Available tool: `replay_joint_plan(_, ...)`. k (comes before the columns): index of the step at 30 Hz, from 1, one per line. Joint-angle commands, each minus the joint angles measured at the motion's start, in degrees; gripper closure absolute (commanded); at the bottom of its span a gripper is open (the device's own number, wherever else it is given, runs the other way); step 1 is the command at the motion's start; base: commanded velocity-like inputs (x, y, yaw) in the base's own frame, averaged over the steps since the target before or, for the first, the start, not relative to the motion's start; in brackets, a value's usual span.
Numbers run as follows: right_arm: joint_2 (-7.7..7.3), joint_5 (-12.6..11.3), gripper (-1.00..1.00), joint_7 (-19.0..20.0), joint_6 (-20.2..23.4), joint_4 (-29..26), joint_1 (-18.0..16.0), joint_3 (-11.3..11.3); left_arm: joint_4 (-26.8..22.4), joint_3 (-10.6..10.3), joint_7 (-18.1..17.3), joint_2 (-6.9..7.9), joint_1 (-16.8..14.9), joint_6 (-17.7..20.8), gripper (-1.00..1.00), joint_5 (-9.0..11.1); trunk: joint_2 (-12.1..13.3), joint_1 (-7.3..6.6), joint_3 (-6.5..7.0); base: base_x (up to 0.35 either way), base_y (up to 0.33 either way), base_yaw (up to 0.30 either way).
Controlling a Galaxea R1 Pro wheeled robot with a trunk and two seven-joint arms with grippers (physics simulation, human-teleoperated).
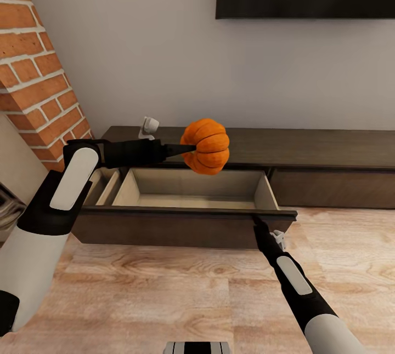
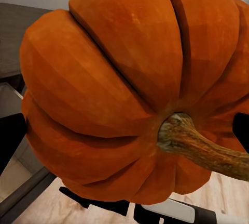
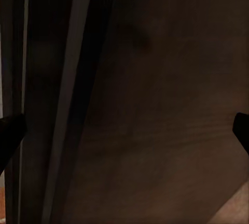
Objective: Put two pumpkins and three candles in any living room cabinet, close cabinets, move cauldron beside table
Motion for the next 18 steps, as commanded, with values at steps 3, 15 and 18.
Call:
replay_joint_plan(3, -0.05, -0.6, -1.0, 0.1, 0.0, 0.0, 0.0, 0.2, 0.0, 0.0, -0.5, 0.03, 0.0, 0.1, 1.0, -0.3, 0.0, -0.01, -0.04, 0.0, 0.0, 0.0)
replay_joint_plan(15, -0.06, -0.6, -1.0, 0.1, 0.0, 0.0, 0.0, 0.2, 0.1, -0.1, -0.5, 0.07, 0.0, 0.1, 1.0, -0.3, 0.0, -0.01, -0.04, 0.0, 0.0, 0.0)
replay_joint_plan(18, -0.2, -0.5, -1.0, -0.5, 0.1, -0.1, 0.0, 0.3, 0.2, -0.1, -0.5, 0.08, 0.0, 0.1, 1.0, -0.3, 0.0, -0.01, -0.04, 0.0, 0.0, 0.0)
